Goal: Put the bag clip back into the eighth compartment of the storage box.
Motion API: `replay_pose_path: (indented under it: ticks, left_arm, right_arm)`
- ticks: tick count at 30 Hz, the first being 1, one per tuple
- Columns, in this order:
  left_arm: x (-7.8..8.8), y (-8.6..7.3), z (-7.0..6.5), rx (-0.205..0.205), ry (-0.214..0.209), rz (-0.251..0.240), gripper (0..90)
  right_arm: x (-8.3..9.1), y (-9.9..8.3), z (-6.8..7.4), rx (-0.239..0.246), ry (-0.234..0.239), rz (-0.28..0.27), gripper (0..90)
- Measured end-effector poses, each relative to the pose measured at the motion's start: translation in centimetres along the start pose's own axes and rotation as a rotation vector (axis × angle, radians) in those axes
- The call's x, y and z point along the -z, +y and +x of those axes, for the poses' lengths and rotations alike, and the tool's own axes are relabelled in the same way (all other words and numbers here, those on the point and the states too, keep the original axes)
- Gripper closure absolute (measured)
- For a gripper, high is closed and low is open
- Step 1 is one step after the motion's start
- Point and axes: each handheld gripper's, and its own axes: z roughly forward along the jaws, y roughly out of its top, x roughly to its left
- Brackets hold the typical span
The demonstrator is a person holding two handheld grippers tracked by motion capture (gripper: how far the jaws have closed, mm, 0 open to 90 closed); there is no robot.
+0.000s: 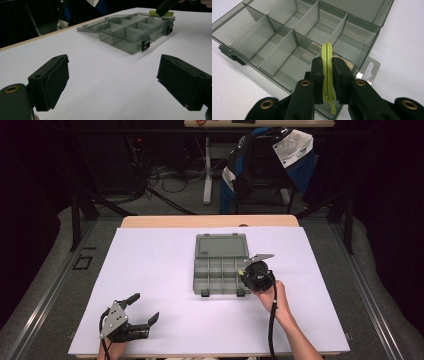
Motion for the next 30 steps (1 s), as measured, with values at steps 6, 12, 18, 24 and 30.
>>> replay_pose_path:
  ticks: [6,12,18,24,30]
  left_arm:
    - [-0.03,0.00,-0.02,-0.001,-0.002,0.000,10.2]
    - [-0.06,0.01,-0.03,-0.001,-0.004,0.001,10.2]
    - [-0.07,0.00,-0.03,-0.001,-0.004,0.000,10.2]
    - [-0.07,0.00,-0.03,-0.001,-0.004,0.001,10.2]
    - [-0.06,0.01,-0.03,-0.001,-0.005,0.000,10.2]
  right_arm:
    - [-0.26,-0.08,-0.02,-0.006,-0.004,0.009,79.9]
    - [-0.54,-0.16,-0.02,-0.009,-0.013,0.017,79.9]
    - [-0.71,-0.21,0.07,-0.012,-0.017,0.028,79.9]
    - [-0.86,-0.25,0.15,-0.006,-0.020,0.039,79.4]
    - [-0.62,-0.25,0.15,0.003,-0.013,-0.009,63.9]
